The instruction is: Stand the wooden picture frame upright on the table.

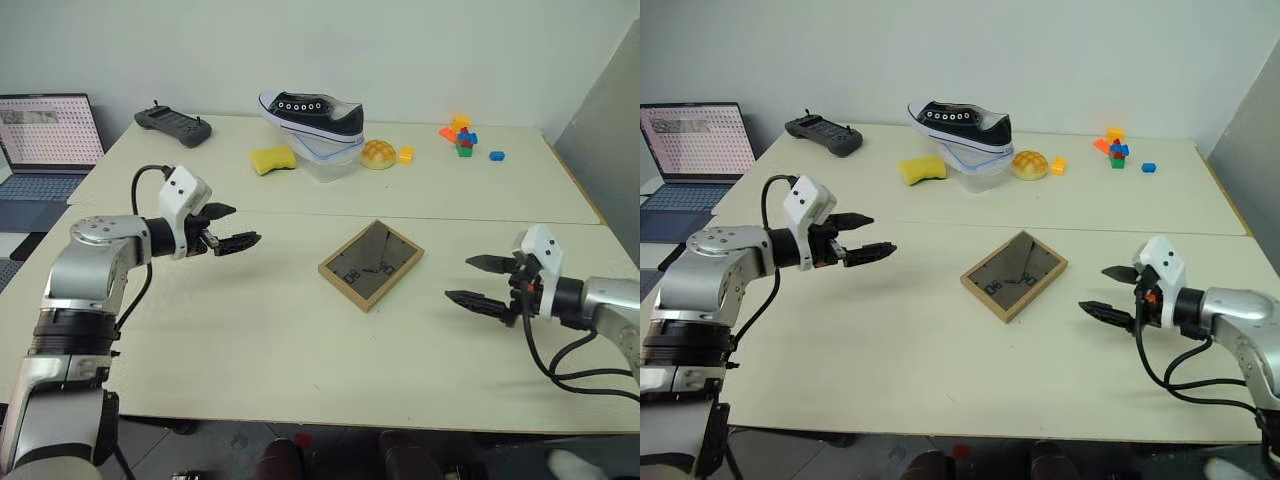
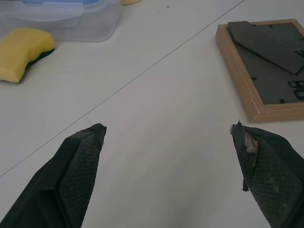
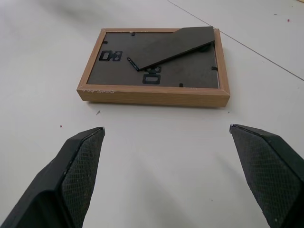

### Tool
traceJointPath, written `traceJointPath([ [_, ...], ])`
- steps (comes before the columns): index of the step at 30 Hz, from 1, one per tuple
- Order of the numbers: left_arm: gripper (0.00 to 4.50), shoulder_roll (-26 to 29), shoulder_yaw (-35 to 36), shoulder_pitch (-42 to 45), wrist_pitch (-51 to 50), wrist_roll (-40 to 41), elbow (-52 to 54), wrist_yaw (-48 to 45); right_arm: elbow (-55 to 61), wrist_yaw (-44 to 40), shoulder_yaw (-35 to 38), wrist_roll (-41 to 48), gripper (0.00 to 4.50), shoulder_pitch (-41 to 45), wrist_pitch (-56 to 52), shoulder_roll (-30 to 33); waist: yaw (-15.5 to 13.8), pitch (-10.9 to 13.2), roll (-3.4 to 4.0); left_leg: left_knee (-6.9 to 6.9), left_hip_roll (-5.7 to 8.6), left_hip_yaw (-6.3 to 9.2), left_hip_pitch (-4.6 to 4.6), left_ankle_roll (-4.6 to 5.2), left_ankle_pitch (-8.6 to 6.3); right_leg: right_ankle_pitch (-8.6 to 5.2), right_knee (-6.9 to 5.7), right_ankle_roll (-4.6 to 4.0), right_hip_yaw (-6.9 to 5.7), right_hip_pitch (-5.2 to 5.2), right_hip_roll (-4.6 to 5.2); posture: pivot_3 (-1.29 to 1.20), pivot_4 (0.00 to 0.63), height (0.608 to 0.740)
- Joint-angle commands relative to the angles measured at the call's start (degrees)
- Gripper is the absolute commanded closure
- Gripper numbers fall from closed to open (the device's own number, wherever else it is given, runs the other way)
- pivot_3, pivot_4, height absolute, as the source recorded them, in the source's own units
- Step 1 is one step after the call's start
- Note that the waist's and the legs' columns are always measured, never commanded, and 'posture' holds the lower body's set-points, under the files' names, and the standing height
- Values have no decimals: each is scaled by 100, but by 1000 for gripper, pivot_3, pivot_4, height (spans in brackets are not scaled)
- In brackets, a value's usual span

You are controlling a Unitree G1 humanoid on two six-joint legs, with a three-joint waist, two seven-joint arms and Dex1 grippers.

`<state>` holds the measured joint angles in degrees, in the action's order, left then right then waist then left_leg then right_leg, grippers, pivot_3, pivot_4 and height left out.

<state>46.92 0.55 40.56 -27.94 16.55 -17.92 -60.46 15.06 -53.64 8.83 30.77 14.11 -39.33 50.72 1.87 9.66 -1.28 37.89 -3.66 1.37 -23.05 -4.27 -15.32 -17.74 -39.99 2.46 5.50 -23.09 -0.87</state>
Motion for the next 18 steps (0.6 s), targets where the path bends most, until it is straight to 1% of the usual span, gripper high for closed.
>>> traceJointPath([
  [1,0,65,-75,129,263,-94,-7,-264,58,-125,55,15,29,98,89,101,0,0,0,-1,0,-1,0,0,0,0,0,0,1,0,0,0,150,740],
  [3,0,-23,-77,171,288,-104,-94,-250,28,-24,96,-33,29,76,121,33,-2,0,0,-1,-1,0,-1,0,0,0,0,0,0,-2,0,0,150,740],
  [7,0,-269,-151,351,387,-155,-341,-270,67,452,80,-177,29,80,25,-215,-5,0,0,4,0,1,-5,0,0,0,-1,0,0,-3,1,0,150,740],
  [10,564,-653,-229,570,631,-272,-718,-159,124,834,24,-297,603,16,-38,-483,-13,0,0,5,1,1,-7,0,0,0,-2,0,0,-3,2,0,150,740],
  [14,1434,-1193,-531,857,1186,-721,-1378,200,107,1614,-195,-771,1566,1,-21,-885,-19,-1,-1,6,2,1,-9,0,0,0,0,0,-1,-3,3,0,150,740],
  [18,2300,-1757,-710,1162,1610,-1054,-2086,597,9,2388,-551,-1264,2553,113,-33,-1444,-17,-1,-2,6,2,1,-8,0,0,1,-2,0,0,-5,2,0,150,740],
])
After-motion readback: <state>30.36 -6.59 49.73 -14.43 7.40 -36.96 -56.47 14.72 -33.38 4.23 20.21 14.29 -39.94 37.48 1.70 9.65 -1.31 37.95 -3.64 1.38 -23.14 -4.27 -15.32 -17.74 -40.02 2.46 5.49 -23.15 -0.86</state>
